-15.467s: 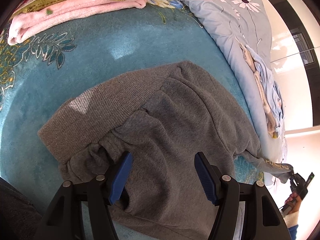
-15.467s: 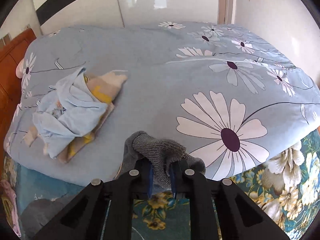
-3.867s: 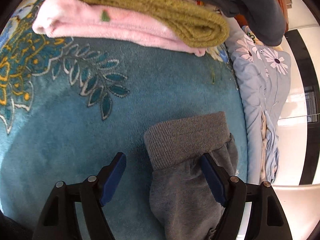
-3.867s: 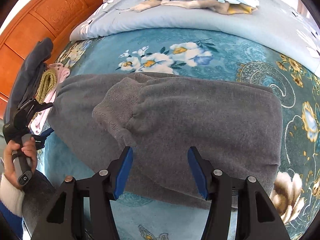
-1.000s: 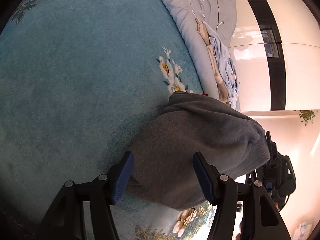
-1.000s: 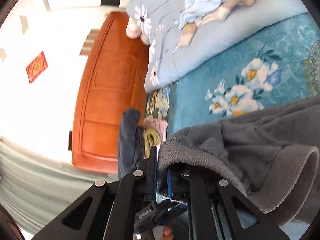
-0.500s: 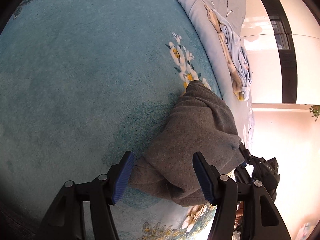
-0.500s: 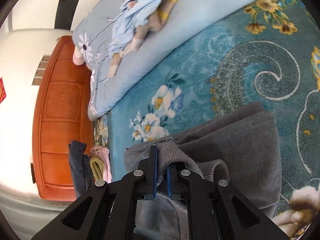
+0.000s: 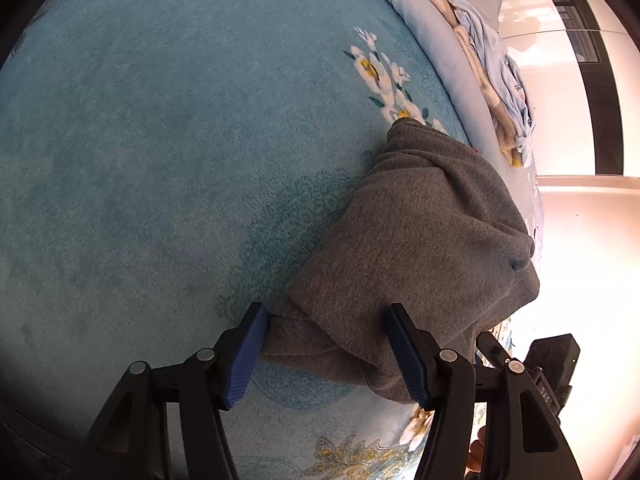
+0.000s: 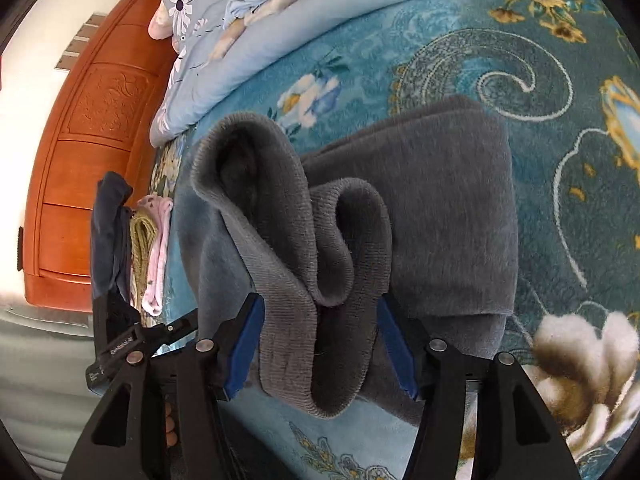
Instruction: Fold clothes
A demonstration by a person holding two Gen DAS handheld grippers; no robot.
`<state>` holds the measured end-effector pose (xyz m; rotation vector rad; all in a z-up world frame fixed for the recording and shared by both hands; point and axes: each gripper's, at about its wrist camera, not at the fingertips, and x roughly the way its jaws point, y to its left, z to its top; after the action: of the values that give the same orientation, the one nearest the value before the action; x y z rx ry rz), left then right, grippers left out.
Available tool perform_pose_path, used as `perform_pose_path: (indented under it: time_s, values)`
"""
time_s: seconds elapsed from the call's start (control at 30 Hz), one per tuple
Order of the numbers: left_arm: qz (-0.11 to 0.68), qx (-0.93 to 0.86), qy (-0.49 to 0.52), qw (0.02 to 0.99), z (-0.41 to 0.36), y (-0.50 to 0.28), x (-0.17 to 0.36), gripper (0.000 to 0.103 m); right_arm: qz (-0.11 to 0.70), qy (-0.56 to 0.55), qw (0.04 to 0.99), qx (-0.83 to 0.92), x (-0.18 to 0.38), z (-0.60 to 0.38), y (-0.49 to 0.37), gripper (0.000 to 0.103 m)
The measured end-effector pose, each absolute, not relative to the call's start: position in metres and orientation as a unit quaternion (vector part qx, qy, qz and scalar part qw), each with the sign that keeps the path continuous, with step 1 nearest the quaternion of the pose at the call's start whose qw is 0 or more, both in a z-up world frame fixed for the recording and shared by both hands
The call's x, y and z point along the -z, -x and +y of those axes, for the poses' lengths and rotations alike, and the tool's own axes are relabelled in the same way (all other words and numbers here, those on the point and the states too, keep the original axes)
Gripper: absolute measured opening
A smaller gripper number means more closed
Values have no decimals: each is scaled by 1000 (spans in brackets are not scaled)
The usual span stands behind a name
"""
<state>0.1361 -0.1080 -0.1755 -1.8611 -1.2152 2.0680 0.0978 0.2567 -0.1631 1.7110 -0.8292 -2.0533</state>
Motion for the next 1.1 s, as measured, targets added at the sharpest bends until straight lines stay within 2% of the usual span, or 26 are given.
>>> perform_pose_path:
  time_s: [0.17,0.3,0.47,0.5,0.53,0.7,0.9,1.1]
  values:
    - [-413,-675,609,49,-112,-136,176,65,-297,-558,189,752,139,244,-89,63]
    - [-408,-679,609,54,-110,-134,174,65,-287,-566,183,751,146,232,-75,63]
    - [-420,-683,595,62,-112,-133,171,65,-343,-562,149,738,158,227,-69,64]
    - [-423,-684,592,64,-113,-133,170,65,-348,-558,152,738,155,225,-68,62]
    - [-426,-684,588,67,-113,-133,169,65,-353,-554,156,738,153,224,-68,50]
    - [-440,-687,572,78,-116,-134,165,65,-362,-537,202,734,126,209,-63,9]
    - [-458,-690,553,91,-118,-134,159,68,-407,-494,271,719,84,205,-60,8]
    - [-425,-700,560,119,-103,-127,152,70,-433,-468,263,724,55,253,-76,8]
